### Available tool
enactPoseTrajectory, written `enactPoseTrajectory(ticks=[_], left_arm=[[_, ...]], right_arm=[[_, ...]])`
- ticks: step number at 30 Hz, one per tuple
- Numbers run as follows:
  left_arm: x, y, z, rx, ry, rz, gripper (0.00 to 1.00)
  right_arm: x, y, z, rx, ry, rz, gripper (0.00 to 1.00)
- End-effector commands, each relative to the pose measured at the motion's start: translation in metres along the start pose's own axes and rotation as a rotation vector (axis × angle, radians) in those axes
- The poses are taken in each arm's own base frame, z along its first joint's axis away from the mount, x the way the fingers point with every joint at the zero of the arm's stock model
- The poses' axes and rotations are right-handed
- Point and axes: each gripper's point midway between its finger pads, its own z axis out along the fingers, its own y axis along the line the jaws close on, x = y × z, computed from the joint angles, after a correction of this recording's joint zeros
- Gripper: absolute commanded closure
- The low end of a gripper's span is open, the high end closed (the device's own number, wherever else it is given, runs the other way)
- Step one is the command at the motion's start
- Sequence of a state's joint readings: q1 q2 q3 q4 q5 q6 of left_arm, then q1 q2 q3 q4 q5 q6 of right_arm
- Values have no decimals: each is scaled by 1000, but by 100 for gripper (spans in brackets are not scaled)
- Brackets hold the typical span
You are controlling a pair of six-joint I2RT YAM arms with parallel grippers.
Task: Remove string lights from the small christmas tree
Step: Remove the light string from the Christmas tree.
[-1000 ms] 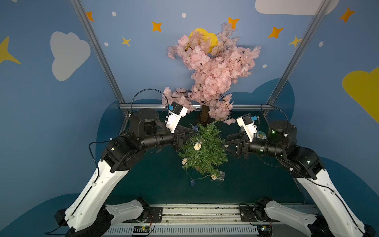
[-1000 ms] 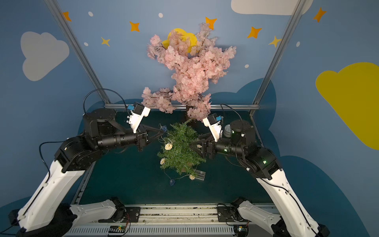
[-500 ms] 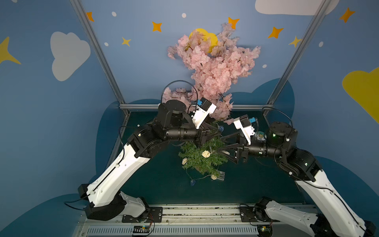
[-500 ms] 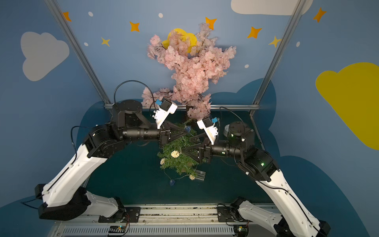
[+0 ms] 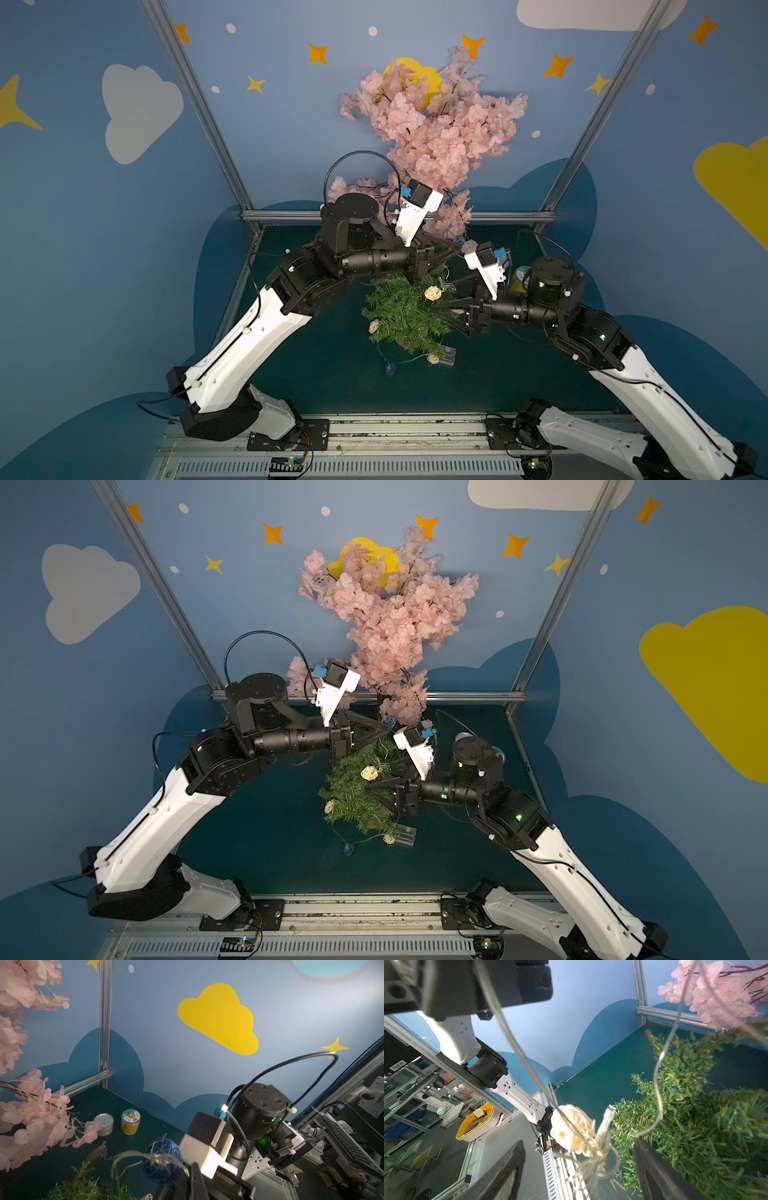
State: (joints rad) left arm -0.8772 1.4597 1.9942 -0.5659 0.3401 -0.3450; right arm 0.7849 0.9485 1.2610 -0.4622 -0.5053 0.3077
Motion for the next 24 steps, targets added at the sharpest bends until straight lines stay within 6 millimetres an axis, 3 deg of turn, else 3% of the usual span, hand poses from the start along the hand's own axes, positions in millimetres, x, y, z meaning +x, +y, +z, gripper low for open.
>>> enactPoseTrajectory(ticks=[1,5,8,10,18,22,24], left_arm=[[-10,-1,6,11,-46,0,96],[-10,1,8,8,-53,-2,96],[-10,4,8,-11,-59,3,96],[-11,5,5,-21,-69,10,96],[-7,11,2,-53,-81,20,95],[-4,16,1,-74,-75,21,81],[-3,25,-2,-132,-79,21,69]], right_arm=[[-20,5,1,-17,-94,-27,17],[-27,10,6,-42,-125,-27,26],[-25,8,8,-29,-125,-24,60],[-23,7,7,-22,-126,-23,68],[-20,7,-8,21,-153,-34,84],[-17,1,-15,66,-153,-28,89],[-15,-2,-19,92,-151,-26,90]])
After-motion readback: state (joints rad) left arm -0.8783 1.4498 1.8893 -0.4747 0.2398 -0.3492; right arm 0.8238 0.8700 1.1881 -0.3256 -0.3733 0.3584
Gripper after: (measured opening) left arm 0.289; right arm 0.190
